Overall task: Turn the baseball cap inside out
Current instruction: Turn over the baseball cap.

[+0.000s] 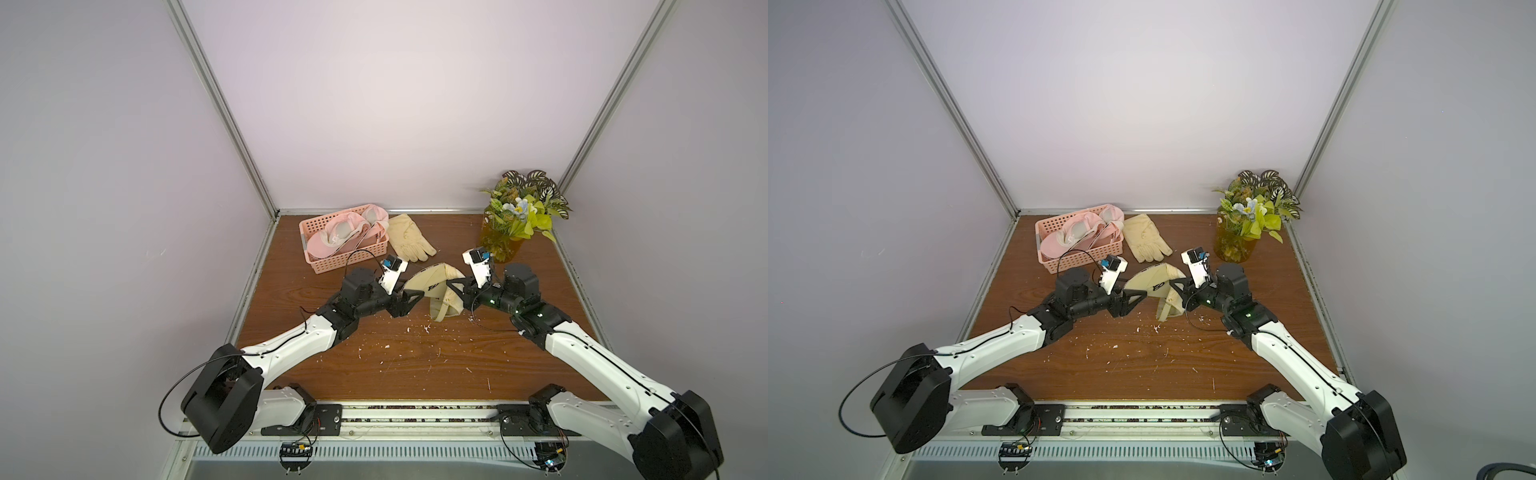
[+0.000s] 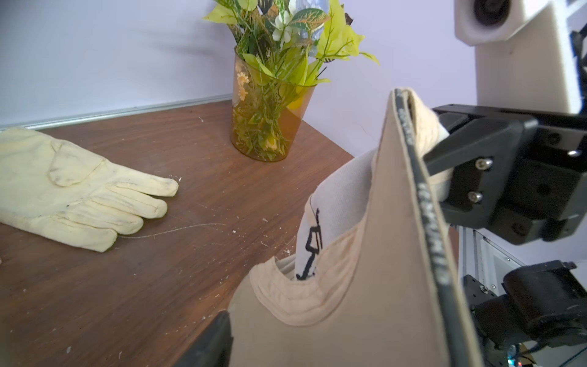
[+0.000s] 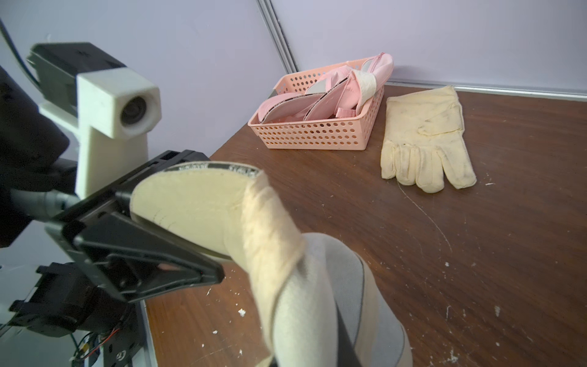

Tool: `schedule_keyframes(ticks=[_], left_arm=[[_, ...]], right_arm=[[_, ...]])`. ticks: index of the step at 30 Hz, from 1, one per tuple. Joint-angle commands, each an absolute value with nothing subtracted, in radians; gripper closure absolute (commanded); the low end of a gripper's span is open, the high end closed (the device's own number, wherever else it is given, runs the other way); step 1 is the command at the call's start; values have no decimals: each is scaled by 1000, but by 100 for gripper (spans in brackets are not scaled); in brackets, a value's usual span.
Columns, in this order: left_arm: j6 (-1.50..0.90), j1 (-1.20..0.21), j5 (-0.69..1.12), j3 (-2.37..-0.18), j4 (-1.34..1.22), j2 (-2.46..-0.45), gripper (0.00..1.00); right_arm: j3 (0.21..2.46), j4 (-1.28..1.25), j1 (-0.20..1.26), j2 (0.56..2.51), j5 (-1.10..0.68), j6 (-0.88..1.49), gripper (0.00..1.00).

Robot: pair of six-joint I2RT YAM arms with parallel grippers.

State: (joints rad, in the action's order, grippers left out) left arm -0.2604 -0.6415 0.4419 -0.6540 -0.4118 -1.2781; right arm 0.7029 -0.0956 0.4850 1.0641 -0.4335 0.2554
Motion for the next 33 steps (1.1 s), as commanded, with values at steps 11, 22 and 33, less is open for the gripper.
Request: schedule_keyframes(ticks=[11, 22, 33], left_arm=[[-277, -647, 463, -622, -440, -1252, 100], [-302, -646, 469, -747, -122, -1297, 100], [-398, -647, 508, -887, 55, -1417, 100]], right_arm=[[725, -76, 485, 1113, -330, 240, 77], [731, 89, 486, 1158, 283, 185, 41], [732, 97, 485, 1092, 272, 141, 26]])
